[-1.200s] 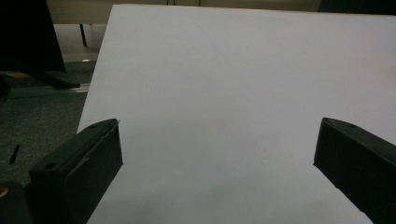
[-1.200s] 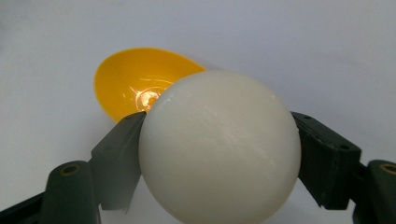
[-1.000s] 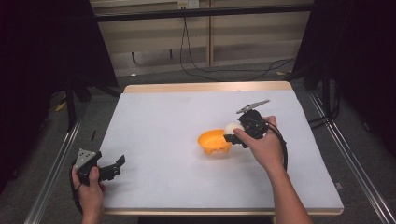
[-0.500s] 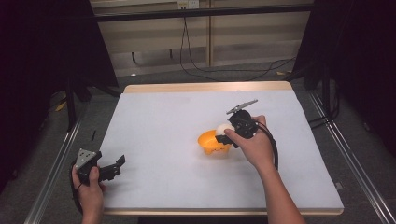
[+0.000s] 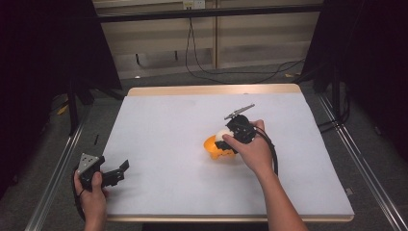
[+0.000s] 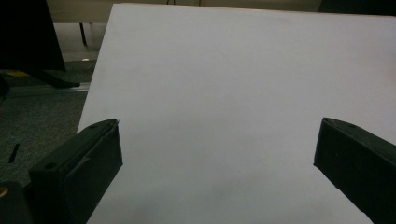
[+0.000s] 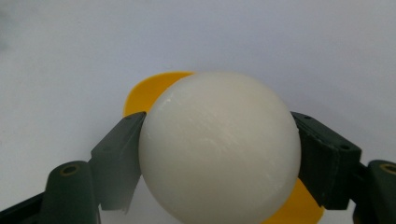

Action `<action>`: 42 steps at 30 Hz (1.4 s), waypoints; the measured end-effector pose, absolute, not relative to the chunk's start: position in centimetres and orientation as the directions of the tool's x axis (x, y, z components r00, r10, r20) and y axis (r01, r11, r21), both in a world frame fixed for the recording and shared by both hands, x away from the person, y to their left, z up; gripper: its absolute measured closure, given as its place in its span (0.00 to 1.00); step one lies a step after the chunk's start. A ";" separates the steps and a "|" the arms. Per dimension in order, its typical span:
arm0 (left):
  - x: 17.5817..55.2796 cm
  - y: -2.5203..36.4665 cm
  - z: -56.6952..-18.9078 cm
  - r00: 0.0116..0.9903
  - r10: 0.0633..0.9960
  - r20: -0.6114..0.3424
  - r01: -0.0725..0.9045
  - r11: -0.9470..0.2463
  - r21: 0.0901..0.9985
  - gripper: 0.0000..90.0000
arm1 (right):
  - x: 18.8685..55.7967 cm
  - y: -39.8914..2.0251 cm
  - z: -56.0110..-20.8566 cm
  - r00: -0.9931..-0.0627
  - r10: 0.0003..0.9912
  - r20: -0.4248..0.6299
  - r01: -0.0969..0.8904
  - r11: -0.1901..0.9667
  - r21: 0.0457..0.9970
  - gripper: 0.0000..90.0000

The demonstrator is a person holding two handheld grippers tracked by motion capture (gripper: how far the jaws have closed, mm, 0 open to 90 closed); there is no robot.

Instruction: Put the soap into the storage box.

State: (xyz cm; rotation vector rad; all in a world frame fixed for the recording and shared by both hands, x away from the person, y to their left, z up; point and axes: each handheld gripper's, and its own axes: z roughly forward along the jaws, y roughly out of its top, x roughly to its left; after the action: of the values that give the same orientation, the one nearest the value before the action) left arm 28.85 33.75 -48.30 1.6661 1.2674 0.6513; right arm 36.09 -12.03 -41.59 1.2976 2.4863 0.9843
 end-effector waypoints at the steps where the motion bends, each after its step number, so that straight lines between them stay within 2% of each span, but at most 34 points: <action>1: 28.9 33.7 -48.3 0.332 0.937 -0.113 0.454 -0.054 0.890 0.01 | 36.1 -12.0 -41.6 -0.607 0.781 0.146 0.669 0.404 0.624 0.27; 22: 28.9 33.8 -48.3 0.328 0.937 -0.116 0.455 -0.050 0.889 0.01 | 36.6 -11.3 -43.0 -0.606 0.784 0.132 0.692 0.439 0.573 0.26; 26: 28.9 33.8 -48.3 0.333 0.935 -0.120 0.455 -0.048 0.889 0.01 | 36.5 -11.8 -42.4 -0.596 0.786 0.166 0.683 0.387 0.620 0.27; 32: 28.9 33.8 -48.3 0.332 0.936 -0.117 0.456 -0.050 0.889 0.01 | 36.2 -12.8 -41.9 -0.579 0.800 0.157 0.675 0.362 0.642 0.26; 36: 28.9 33.8 -48.3 0.328 0.937 -0.118 0.456 -0.048 0.889 0.01 | 35.8 -13.8 -41.8 -0.569 0.807 0.157 0.674 0.348 0.652 0.22; 42: 28.9 33.8 -48.3 0.328 0.938 -0.115 0.456 -0.050 0.889 0.01 | 35.0 -15.5 -42.0 -0.554 0.821 0.140 0.657 0.328 0.679 0.11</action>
State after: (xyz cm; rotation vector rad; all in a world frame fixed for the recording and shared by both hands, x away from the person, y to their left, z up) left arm 28.86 33.76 -48.30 1.6636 1.2724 0.6505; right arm 35.02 -15.52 -41.96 1.3422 2.3635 1.0415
